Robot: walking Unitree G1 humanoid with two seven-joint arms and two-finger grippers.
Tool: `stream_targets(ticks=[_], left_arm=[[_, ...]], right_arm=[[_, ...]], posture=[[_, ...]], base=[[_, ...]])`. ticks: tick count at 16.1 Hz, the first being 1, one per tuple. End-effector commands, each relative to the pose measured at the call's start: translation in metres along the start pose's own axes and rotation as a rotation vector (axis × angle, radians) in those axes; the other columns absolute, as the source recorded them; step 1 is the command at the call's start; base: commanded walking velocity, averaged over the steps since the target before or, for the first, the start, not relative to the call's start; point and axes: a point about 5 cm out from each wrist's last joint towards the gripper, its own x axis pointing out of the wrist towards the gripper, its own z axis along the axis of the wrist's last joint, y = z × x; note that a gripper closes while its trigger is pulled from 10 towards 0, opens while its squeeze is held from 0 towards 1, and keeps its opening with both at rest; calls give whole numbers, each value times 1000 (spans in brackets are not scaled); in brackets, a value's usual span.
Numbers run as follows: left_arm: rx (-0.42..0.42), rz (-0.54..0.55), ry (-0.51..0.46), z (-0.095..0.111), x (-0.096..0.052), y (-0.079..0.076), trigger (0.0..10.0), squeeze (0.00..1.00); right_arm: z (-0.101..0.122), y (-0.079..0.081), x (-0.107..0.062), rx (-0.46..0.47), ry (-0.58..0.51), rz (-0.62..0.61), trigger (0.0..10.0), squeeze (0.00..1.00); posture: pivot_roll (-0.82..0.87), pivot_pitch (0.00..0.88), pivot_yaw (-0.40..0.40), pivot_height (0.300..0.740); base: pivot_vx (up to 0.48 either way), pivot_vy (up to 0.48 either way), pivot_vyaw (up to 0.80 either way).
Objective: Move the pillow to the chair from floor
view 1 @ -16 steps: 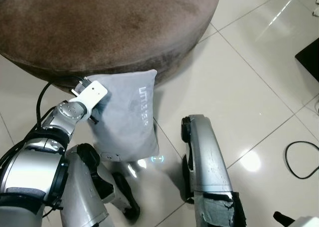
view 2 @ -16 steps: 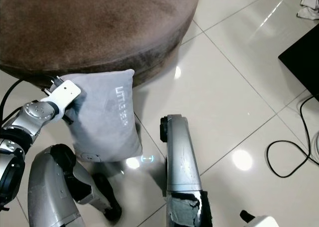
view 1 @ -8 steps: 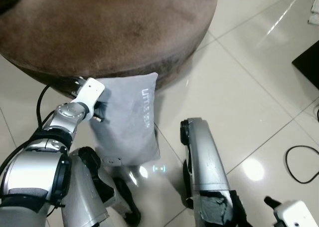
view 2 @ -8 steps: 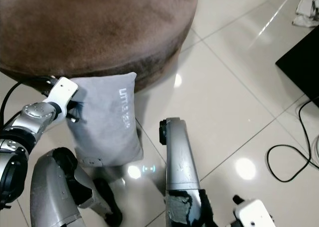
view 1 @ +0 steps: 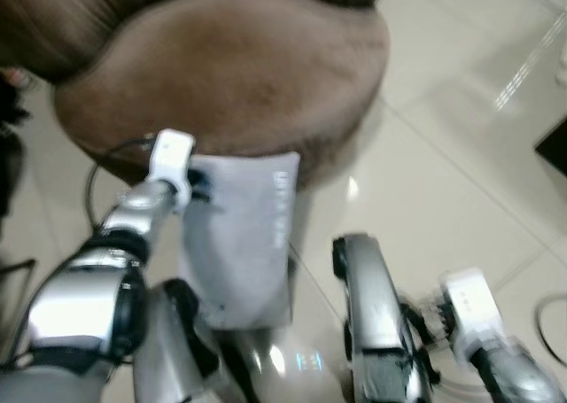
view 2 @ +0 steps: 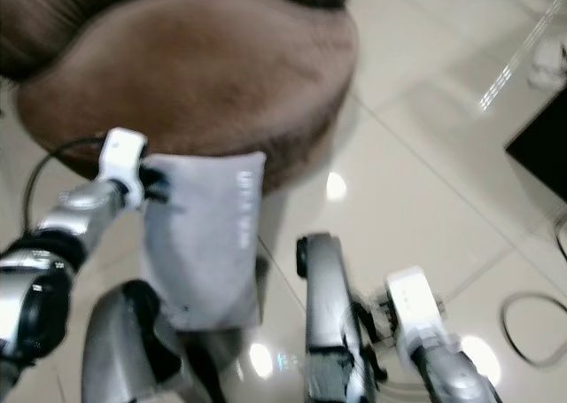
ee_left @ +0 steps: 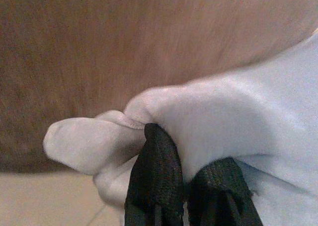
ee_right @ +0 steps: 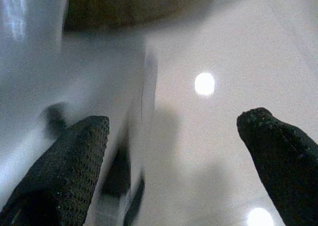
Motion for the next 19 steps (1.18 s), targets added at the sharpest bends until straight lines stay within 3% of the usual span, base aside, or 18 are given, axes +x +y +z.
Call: stream_targets(ticks=[1,4,6,7,9,10,13,19], left_arm=[[-14,38,-300,59,-3,8,10000,0],[-95,17,-446,74,-6,-9,10000,0],[-62,-37,-478,61,-12,-33,10000,0],[-94,-35,-455,47,-14,-41,10000,0],[-152,-15,-397,23,-14,-52,10000,0],[-192,13,-340,0,-14,-63,10000,0],[-251,70,-274,-23,-18,-69,10000,0],[-258,96,-231,-34,-19,-74,10000,0]], right_arm=[[0,48,20,40,-25,193,10000,0],[20,54,62,42,-93,210,10000,0],[32,62,84,49,-129,240,10000,0],[35,65,92,55,-132,247,10000,0],[37,68,99,64,-133,253,10000,0],[38,68,105,79,-133,248,10000,0],[43,69,114,118,-155,234,10000,0],[53,67,122,122,-191,223,10000,0]], posture=[[-262,0,157,437],[-186,0,148,437],[-150,0,134,457],[-124,0,120,467],[-110,0,114,482],[-98,0,107,497],[-99,0,101,527],[-109,0,106,572]], base=[[0,0,0],[0,0,0],[0,0,0],[0,0,0],[0,0,0],[0,0,0],[0,0,0],[0,0,0]])
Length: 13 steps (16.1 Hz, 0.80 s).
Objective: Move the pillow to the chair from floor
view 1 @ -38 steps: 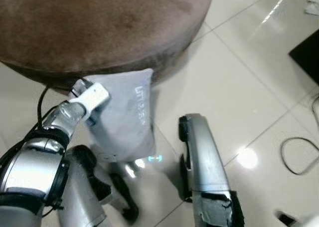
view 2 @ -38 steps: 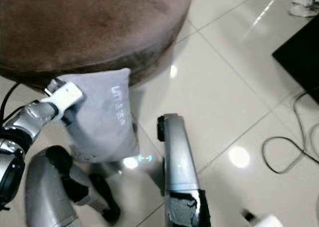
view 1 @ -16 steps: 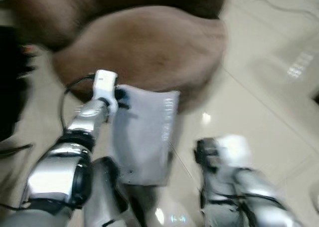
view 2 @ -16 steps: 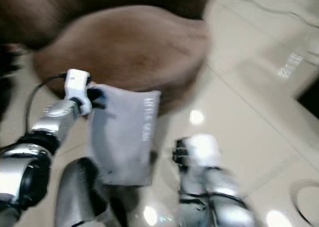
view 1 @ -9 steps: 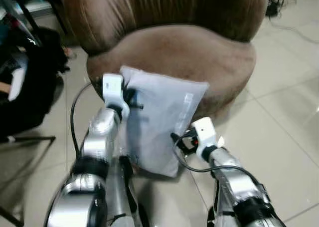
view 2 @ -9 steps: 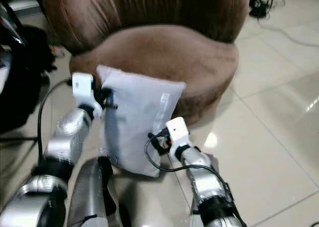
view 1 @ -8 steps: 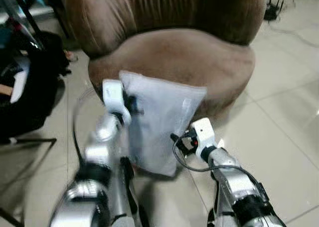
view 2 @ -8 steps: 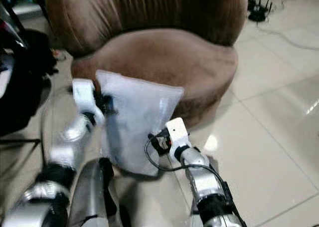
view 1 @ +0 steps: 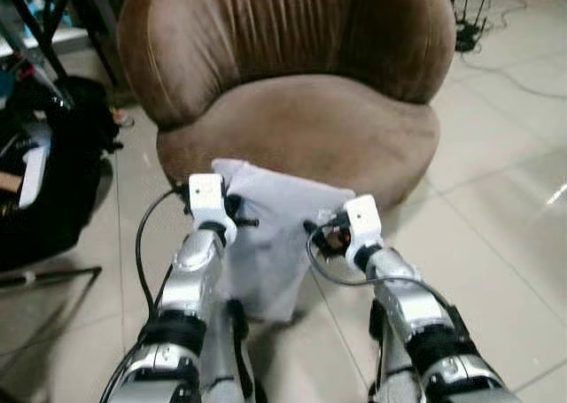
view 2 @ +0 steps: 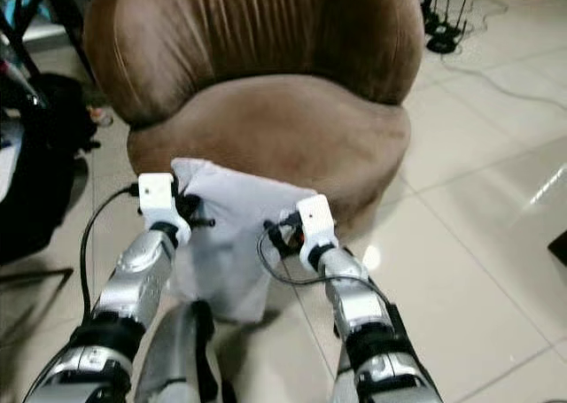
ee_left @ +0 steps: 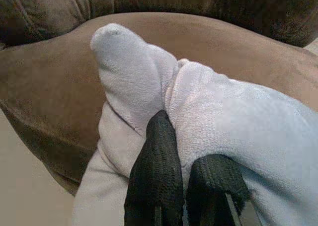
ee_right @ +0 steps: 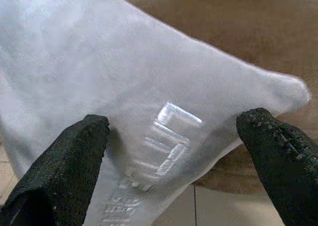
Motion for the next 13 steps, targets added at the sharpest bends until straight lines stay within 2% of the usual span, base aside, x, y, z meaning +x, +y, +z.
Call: stream_targets(ticks=[1,13], left_arm=[[13,7,-59,14,2,1,10000,0],[13,7,-59,14,2,1,10000,0]], right_arm=[[0,0,1,15,-5,-7,10000,0],[0,0,1,15,-5,-7,10000,0]], posture=[[-109,0,106,572],[-109,0,106,572]], base=[[0,0,0],[0,0,0]])
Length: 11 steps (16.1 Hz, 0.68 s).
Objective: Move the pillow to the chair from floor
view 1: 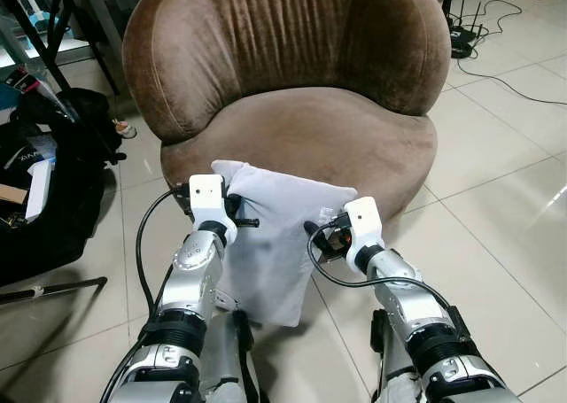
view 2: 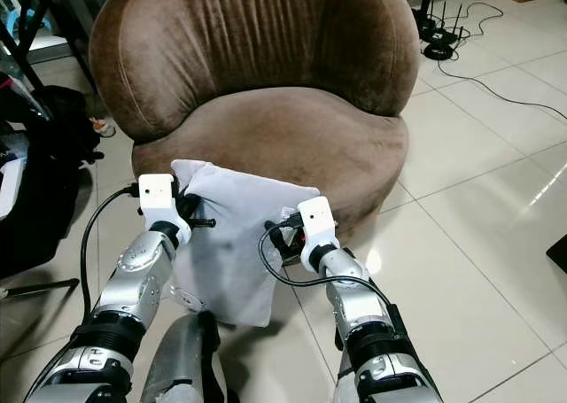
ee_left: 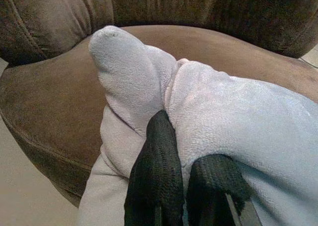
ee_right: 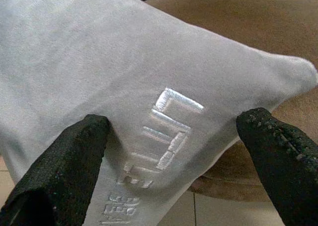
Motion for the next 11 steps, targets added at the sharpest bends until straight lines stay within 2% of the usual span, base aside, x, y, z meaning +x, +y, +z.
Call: stream_targets(ticks=[1,2,3,4,7,9,11], left_arm=[[15,45,-49,12,1,10,10000,0],[-15,115,-35,9,-5,29,10000,0],[-38,164,-19,4,-10,41,10000,0],[-35,171,-22,4,-11,42,10000,0],[5,139,-22,4,-11,35,10000,0],[19,129,-25,5,-10,32,10000,0],[64,89,-35,8,-7,25,10000,0]], right_arm=[[17,-8,7,103,-62,-44,10000,0],[42,-25,11,254,-150,-107,10000,0],[52,-36,11,299,-181,-139,10000,0],[53,-39,13,326,-178,-153,10000,86],[52,-32,16,313,-164,-136,10000,94],[51,-32,16,308,-162,-136,10000,157],[49,-29,16,319,-156,-131,10000,153]], posture=[[-123,0,105,582],[-121,0,102,592],[-117,0,98,602],[-100,0,88,617],[-95,0,87,654],[-99,0,90,673],[-104,0,93,706]], base=[[0,0,0],[0,0,0],[0,0,0],[0,0,0],[0,0,0],[0,0,0],[0,0,0]])
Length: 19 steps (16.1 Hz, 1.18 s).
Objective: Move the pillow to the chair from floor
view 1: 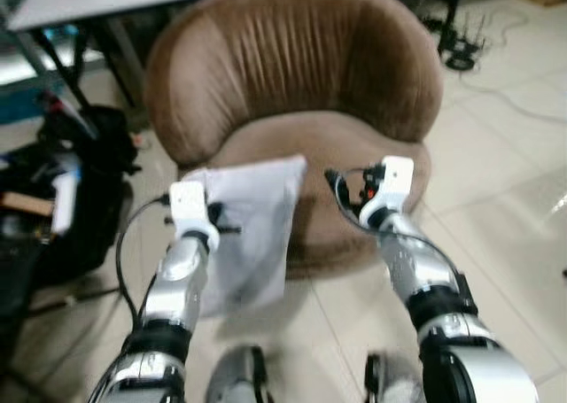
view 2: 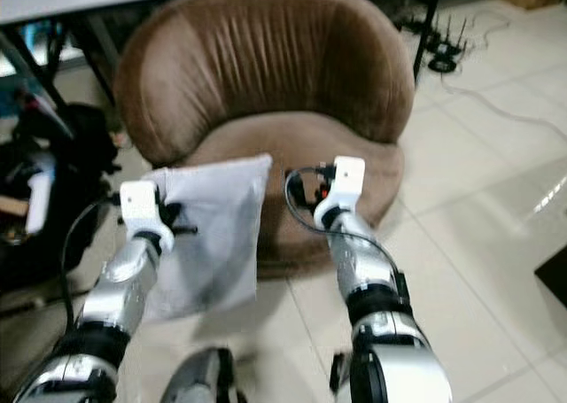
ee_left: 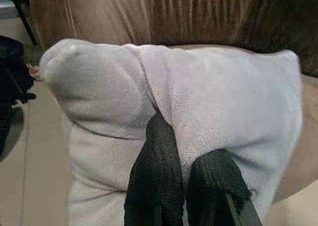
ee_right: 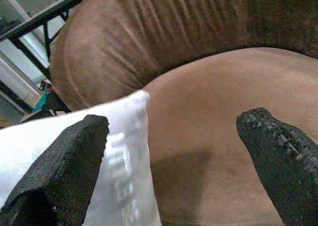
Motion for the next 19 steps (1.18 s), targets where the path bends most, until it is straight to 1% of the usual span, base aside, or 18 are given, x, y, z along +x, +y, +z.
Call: stream_targets(ticks=[1,2,6,9,11,12,13,14,15,16,19], left_arm=[[17,-5,-66,16,3,0,10000,0],[20,-10,-68,17,3,-1,10000,0],[87,-80,-99,22,5,-19,10000,0],[109,-88,-108,24,7,-23,10000,0],[106,-112,-142,30,7,-28,10000,0],[123,-115,-142,30,6,-29,10000,0],[114,-101,-139,29,6,-29,10000,0],[113,-100,-132,28,7,-28,10000,0],[143,-106,-120,28,8,-27,10000,0],[163,-110,-117,29,8,-27,10000,0],[179,-110,-125,30,9,-28,10000,0]], right_arm=[[-3,3,0,9,15,6,10000,145],[-5,5,0,8,17,10,10000,137],[-7,9,1,-9,25,25,10000,137],[-11,11,-1,-21,33,24,10000,149],[-13,14,0,-23,37,34,10000,149],[-14,15,0,-27,40,35,10000,129],[-15,17,-1,-56,43,53,10000,27],[-18,18,-2,-61,50,54,10000,0],[-24,20,-4,-61,68,64,10000,0],[-27,21,-5,-63,74,71,10000,0],[-32,24,-6,-73,87,80,10000,0]], posture=[[-106,0,94,720],[-107,0,93,739],[-103,0,85,740],[-115,0,89,740],[-113,0,90,740],[-111,0,90,740],[-110,0,91,740],[-110,0,91,740],[-108,0,91,740],[-108,0,91,740],[-108,0,96,740]], base=[[0,0,0],[0,0,0],[0,0,0],[0,0,0],[0,0,0],[0,0,0],[0,0,0],[0,0,0],[0,0,0],[454,0,0],[455,0,0]])
